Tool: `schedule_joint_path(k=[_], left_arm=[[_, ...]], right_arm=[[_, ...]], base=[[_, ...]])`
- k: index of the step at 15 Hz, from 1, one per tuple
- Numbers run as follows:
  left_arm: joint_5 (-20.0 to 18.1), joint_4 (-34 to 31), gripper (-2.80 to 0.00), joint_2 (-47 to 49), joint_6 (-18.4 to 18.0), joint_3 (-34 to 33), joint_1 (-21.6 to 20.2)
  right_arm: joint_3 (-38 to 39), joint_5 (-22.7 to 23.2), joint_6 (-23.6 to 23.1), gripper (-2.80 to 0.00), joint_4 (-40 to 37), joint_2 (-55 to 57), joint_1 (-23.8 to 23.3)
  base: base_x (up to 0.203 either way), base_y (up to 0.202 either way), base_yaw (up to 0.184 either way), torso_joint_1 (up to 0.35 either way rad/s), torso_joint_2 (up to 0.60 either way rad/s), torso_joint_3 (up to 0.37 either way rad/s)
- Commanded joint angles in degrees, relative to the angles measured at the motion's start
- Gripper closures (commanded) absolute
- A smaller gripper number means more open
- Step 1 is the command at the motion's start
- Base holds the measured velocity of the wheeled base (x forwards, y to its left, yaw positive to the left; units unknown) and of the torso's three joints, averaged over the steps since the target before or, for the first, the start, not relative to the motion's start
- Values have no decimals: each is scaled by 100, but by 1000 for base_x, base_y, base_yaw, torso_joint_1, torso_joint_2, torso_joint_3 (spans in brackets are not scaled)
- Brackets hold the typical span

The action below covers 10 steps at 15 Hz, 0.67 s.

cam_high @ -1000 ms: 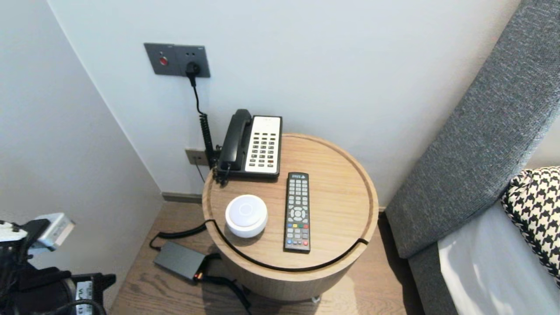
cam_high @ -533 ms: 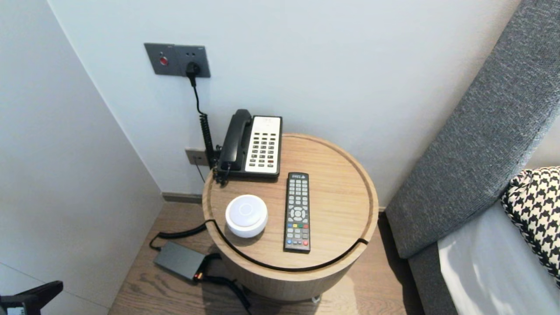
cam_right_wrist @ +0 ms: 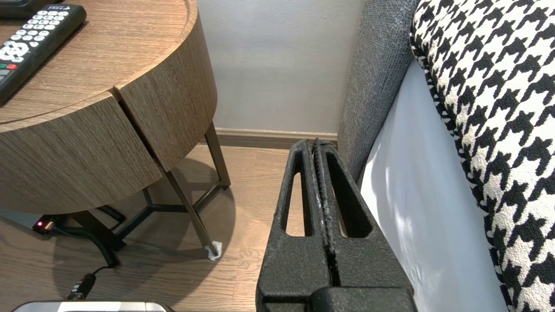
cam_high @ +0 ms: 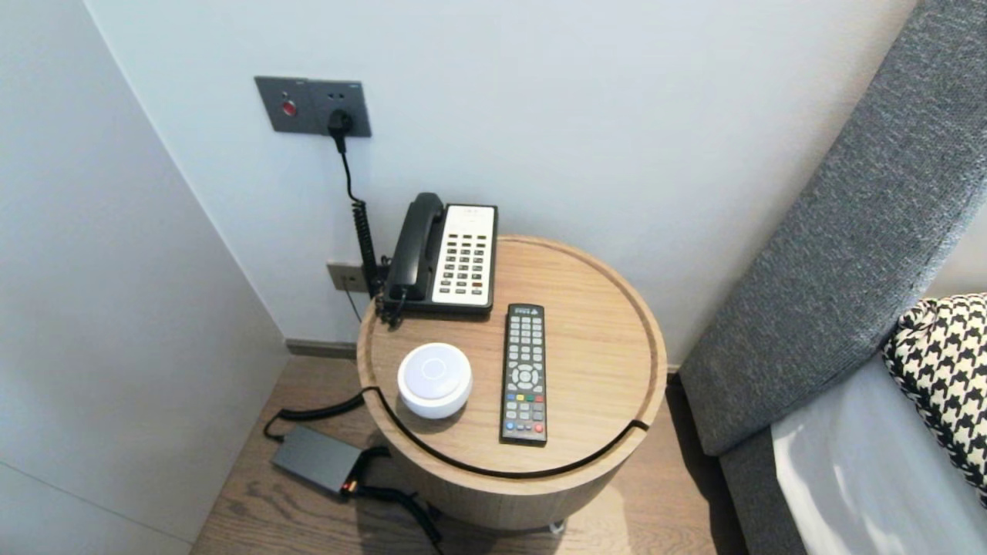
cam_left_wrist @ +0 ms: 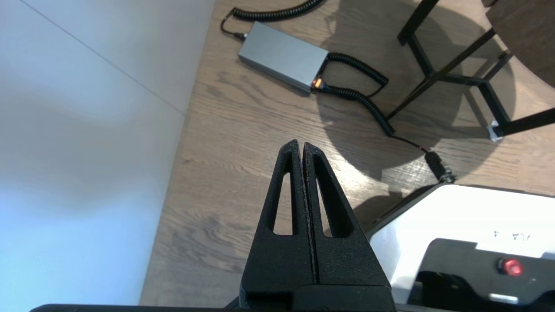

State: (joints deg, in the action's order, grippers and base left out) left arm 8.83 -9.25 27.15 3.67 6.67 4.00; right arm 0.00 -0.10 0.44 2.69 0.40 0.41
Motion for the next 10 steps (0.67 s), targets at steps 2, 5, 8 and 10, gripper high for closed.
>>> schedule_joint_path(k=[2, 5, 8, 10], left_arm=[[-221, -54, 0, -542, -33, -143, -132], [-369, -56, 0, -732, -56, -163, -248], [-619, 28, 0, -1360, -310, -231, -564], [-637, 64, 0, -1410, -332, -245, -567]], right_arm=[[141, 1, 0, 0, 3, 4, 2], [141, 1, 0, 0, 3, 4, 2], [141, 1, 0, 0, 3, 4, 2], [141, 1, 0, 0, 3, 4, 2]], base=[[0, 0, 0, 0, 0, 0], [0, 0, 0, 0, 0, 0], [0, 0, 0, 0, 0, 0], [0, 0, 0, 0, 0, 0]])
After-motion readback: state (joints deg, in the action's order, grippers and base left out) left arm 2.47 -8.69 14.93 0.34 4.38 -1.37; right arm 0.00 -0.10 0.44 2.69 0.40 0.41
